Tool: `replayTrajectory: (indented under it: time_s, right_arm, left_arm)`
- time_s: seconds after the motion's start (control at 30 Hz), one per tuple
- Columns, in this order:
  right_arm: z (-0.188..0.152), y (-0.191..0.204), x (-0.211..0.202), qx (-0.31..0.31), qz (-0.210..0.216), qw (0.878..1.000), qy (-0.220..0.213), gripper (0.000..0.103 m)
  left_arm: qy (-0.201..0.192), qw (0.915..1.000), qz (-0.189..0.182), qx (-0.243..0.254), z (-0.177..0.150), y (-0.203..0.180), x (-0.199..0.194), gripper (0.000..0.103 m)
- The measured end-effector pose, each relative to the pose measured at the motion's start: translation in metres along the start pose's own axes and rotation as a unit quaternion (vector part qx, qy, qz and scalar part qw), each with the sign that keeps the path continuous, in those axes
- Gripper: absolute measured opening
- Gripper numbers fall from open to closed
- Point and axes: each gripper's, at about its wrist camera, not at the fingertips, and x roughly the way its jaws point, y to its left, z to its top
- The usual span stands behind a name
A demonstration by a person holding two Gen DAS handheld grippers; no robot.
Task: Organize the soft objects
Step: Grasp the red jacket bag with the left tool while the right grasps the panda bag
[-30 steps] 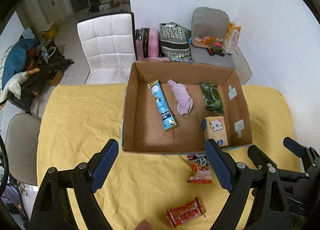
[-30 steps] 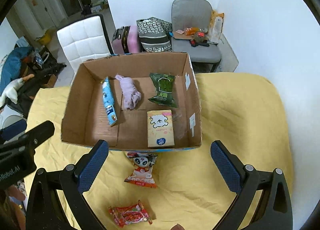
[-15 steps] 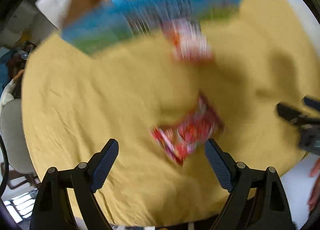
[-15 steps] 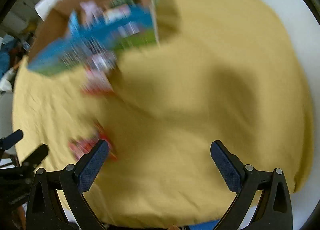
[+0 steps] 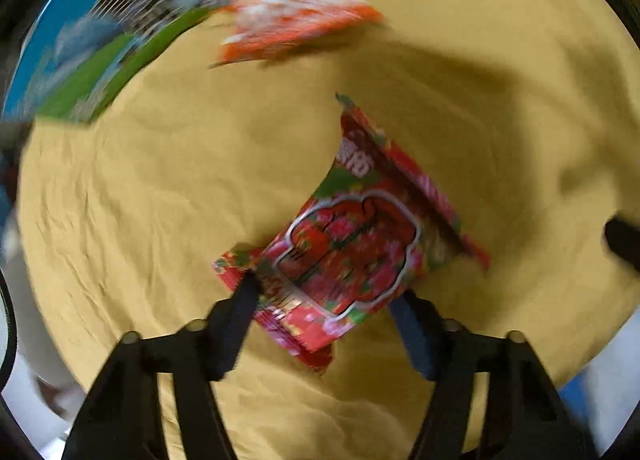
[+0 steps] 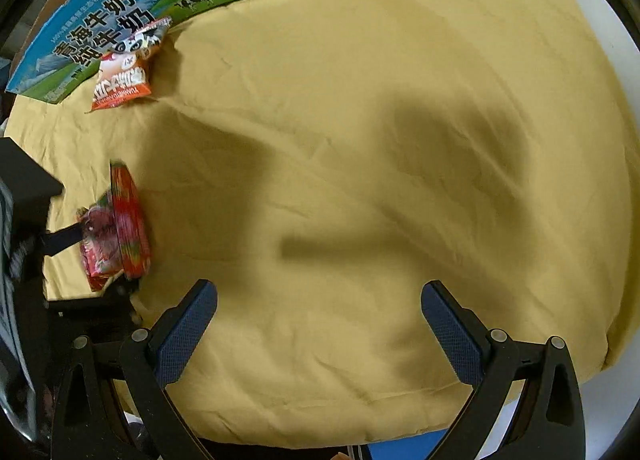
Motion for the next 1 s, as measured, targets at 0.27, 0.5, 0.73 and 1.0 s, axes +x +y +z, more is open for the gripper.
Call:
replayTrajectory:
  time_s: [0.27,0.5,0.73,1.0]
  right_arm:
    - [0.048,0.041,-0.016,0.028,0.087,0.995,-0.025,0.103]
    - [0.116,0.088,0.004,0.076,0.134,0.988,-0.027,0.099]
    - [0.143,0.115,0.042,0.085,0.107,0.99,0.021,0.057]
    - [0.076,0.091,0.031,0.016,0.046,0.997,0.058,0.048]
  left_arm:
    - [0.004,0.9537,-0.113,-0.279,-0.006,0.135,-0.007,0.055]
    - [0.012,0.9437,-0.154,-0.292,0.001,0.156,0.003,0.061]
    - [0.02,0.9502,-0.145,-0.275,0.022,0.153,0.016,0.072]
    - [0.025,0.9592,-0.171,-0.224,0.01,0.144,-0.01,0.072]
